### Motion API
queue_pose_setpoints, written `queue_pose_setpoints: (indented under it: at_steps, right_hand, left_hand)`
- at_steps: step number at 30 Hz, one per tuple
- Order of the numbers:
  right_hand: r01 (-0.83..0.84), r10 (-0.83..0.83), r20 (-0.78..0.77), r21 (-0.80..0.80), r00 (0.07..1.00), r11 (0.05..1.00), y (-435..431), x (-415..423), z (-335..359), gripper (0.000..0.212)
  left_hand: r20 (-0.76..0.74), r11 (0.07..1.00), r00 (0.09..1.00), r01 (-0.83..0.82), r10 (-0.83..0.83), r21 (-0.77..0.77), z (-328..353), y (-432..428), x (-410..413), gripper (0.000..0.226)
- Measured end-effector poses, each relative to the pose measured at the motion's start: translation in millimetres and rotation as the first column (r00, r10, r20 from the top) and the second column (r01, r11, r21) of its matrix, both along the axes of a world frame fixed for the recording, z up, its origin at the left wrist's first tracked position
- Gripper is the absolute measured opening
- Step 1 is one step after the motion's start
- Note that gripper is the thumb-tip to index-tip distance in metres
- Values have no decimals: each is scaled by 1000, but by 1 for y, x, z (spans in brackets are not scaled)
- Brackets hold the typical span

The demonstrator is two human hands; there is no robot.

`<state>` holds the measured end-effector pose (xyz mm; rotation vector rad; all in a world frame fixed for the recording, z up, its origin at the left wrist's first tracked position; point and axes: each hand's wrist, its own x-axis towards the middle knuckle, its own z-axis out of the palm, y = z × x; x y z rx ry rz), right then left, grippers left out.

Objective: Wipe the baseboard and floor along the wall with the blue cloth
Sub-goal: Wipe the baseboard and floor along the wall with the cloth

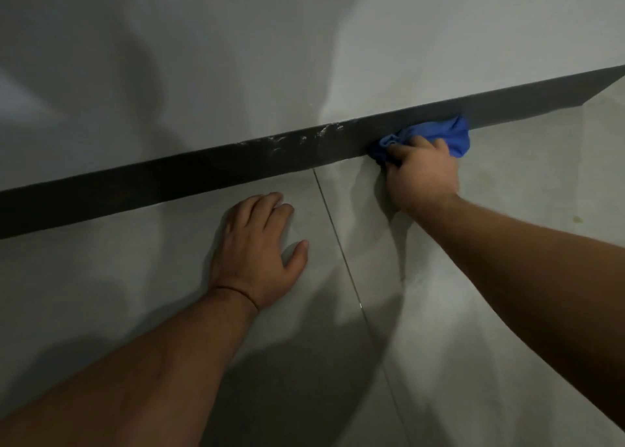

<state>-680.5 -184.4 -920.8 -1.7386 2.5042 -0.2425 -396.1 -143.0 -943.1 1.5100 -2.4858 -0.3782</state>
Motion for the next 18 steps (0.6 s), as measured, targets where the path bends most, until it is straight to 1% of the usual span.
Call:
queue_pose_setpoints:
  at_steps: [1, 2, 4, 5, 7, 9, 11, 13, 15, 16, 17, 18]
  right_hand:
    - [-27, 29, -43, 29, 999, 999, -1, 9, -1, 35]
    - [-19, 21, -57, 45, 998, 999, -3, 18, 1, 35]
    - [24, -22, -37, 73, 999, 997, -6, 31, 6, 36]
    - [3, 1, -44, 99, 999, 995, -7, 37, 7, 37]
    - [-121, 129, -51, 136, 990, 983, -6, 57, 9, 38]
    - [-228, 224, 46, 90, 973, 970, -4, 82, 7, 34]
    - [-256, 246, 177, 32, 953, 966, 0, 102, 4, 32]
    - [-245, 232, 284, 10, 930, 969, 3, 105, 0, 34]
    - [-256, 244, 304, -1, 921, 967, 9, 93, 1, 37]
    - [-236, 229, 301, -15, 926, 972, 12, 84, 1, 37]
    - [-177, 179, 300, -36, 937, 984, 15, 73, 0, 36]
    - [-76, 96, 321, -73, 942, 994, 19, 63, 1, 32]
  left_hand:
    - [-3, 1000, 1000, -2, 2, 0, 1, 0, 0, 63]
    - [-8, 1000, 1000, -4, 4, 0, 1, 0, 0, 63]
    - [-9, 1000, 1000, -8, 8, 0, 1, 0, 0, 63]
    - [-6, 1000, 1000, -9, 9, 1, 1, 0, 0, 63]
    - [1, 1000, 1000, -8, 8, -1, 0, 0, -1, 63]
    - [-4, 1000, 1000, -7, 7, -5, 0, 0, 0, 61]
    - [-12, 1000, 1000, -7, 7, 13, 2, 1, 0, 60]
    - [-17, 999, 1000, -11, 12, 47, 7, 1, 1, 60]
    - [-23, 998, 1000, -18, 20, 61, 12, 4, 5, 60]
    - [-29, 998, 999, -35, 36, 53, 14, 6, 11, 60]
    - [-42, 997, 997, -62, 64, 40, 16, 8, 20, 59]
    - [-58, 995, 993, -98, 99, 25, 16, 10, 31, 58]
